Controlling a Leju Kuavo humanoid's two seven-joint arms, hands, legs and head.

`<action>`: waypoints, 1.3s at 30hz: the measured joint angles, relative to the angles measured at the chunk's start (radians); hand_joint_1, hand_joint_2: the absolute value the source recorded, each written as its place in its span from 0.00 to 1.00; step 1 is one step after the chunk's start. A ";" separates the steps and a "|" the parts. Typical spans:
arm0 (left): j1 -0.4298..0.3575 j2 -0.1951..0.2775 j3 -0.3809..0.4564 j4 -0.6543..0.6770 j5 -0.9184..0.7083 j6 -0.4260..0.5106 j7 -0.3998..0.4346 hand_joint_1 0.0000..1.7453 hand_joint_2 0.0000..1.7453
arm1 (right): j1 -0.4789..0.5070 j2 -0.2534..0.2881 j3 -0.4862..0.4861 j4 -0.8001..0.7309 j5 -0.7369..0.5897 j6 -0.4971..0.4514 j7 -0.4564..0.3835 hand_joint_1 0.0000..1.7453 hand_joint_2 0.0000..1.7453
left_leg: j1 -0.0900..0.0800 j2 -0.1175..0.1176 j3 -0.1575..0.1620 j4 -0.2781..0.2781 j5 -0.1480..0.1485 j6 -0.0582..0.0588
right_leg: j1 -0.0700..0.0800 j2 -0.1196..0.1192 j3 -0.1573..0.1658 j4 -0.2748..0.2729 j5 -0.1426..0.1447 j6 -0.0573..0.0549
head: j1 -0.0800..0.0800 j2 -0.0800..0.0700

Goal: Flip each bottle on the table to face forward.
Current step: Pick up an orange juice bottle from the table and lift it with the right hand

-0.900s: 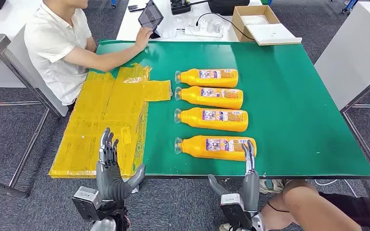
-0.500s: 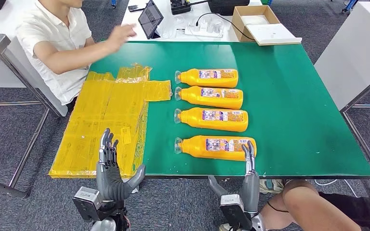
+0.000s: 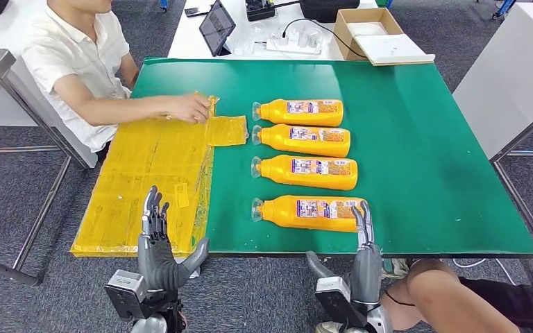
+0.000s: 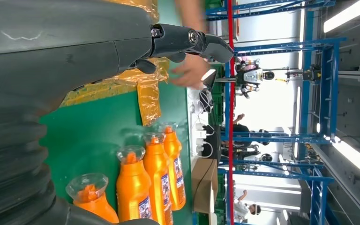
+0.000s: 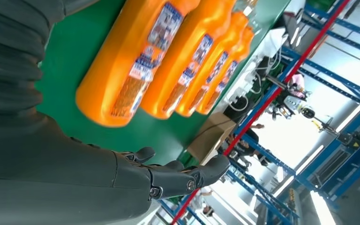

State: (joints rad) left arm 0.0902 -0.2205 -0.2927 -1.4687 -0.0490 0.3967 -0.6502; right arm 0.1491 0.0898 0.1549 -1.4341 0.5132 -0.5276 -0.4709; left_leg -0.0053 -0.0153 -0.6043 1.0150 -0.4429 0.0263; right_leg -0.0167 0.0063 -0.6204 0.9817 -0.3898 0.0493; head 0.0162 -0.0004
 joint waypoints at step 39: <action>-0.030 -0.006 0.002 0.019 0.015 -0.079 0.000 0.00 1.00 | -0.281 -0.239 -0.080 0.320 0.356 0.138 0.201 0.00 1.00 | -0.001 0.000 0.000 0.000 0.000 0.001 | 0.000 0.000 0.000 0.000 0.001 0.001 | 0.000 0.000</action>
State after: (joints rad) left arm 0.0604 -0.2263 -0.2909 -1.4493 -0.0343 0.3177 -0.6498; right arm -0.1318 -0.1488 0.0752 -1.1136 0.8692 -0.3900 -0.2703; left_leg -0.0060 -0.0156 -0.6046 1.0153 -0.4425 0.0270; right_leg -0.0171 0.0062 -0.6199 0.9816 -0.3890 0.0500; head 0.0160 -0.0004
